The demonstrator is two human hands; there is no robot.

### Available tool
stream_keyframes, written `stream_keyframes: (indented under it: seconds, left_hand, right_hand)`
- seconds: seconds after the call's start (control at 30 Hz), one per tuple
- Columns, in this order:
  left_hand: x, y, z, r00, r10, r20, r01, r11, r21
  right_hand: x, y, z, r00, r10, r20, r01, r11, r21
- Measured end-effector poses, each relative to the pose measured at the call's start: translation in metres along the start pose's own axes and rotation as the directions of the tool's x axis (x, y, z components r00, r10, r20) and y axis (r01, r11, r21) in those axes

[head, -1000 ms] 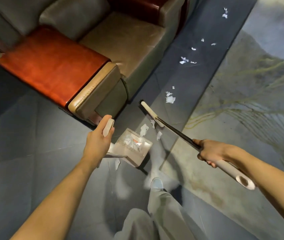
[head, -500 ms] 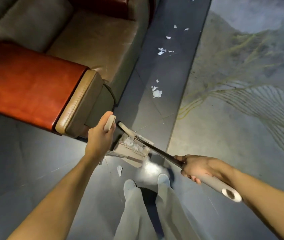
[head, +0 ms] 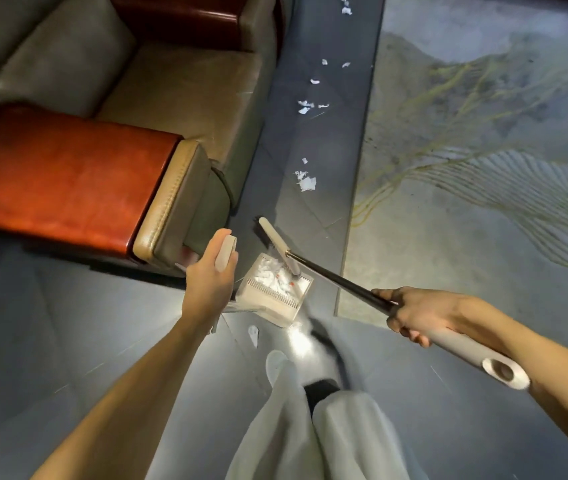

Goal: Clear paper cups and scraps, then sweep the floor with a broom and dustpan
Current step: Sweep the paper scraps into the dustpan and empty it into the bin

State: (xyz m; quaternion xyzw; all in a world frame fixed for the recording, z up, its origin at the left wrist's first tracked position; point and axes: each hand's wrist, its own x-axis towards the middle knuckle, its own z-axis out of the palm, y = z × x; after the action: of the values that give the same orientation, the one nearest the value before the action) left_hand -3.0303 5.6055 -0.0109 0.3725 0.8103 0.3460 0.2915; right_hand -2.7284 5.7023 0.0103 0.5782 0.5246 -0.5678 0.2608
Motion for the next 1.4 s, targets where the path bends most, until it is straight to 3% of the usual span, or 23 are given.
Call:
stream_keyframes:
  seconds: [0.33,0.63,0.83,1.0,1.1,1.2,1.27,1.4]
  left_hand:
    - [-0.133,-0.045,-0.038,0.995,0.017,-0.096,-0.015,1.000,0.017]
    - [-0.221,-0.111,-0.118,0.986,-0.083,-0.148,0.086,0.996,0.019]
    - [-0.234,-0.143,-0.142,0.987,-0.156,-0.033,0.158,0.987,0.040]
    - [-0.207,-0.152,-0.146,0.989,-0.143,0.026,0.140,0.987,0.081]
    - [-0.195,-0.155,-0.146,0.995,-0.083,0.051,0.078,0.994,0.081]
    - [-0.190,-0.153,-0.138,0.996,-0.031,0.086,0.026,0.998,0.057]
    - [-0.186,-0.150,-0.136,0.994,-0.027,0.106,0.023,0.999,0.043]
    - [-0.177,-0.146,-0.133,0.991,-0.001,0.132,-0.004,0.999,0.037]
  right_hand:
    - [-0.046,0.056,0.089,0.998,-0.066,-0.014,0.067,0.992,0.103]
    - [-0.083,0.073,0.182,0.998,-0.024,-0.053,0.033,0.983,0.183]
    - [-0.056,0.060,0.255,0.994,0.048,-0.093,-0.050,0.999,-0.020]
    - [-0.030,0.059,0.320,0.963,0.264,0.053,-0.265,0.964,0.025]
    - [-0.023,0.058,0.343,0.966,0.232,-0.118,-0.242,0.967,-0.082]
    - [-0.023,0.052,0.346,0.972,0.191,-0.133,-0.219,0.947,-0.235]
    - [-0.030,0.051,0.338,0.974,0.205,-0.099,-0.223,0.945,-0.238]
    - [-0.059,0.061,0.311,0.971,0.239,-0.024,-0.241,0.968,-0.069]
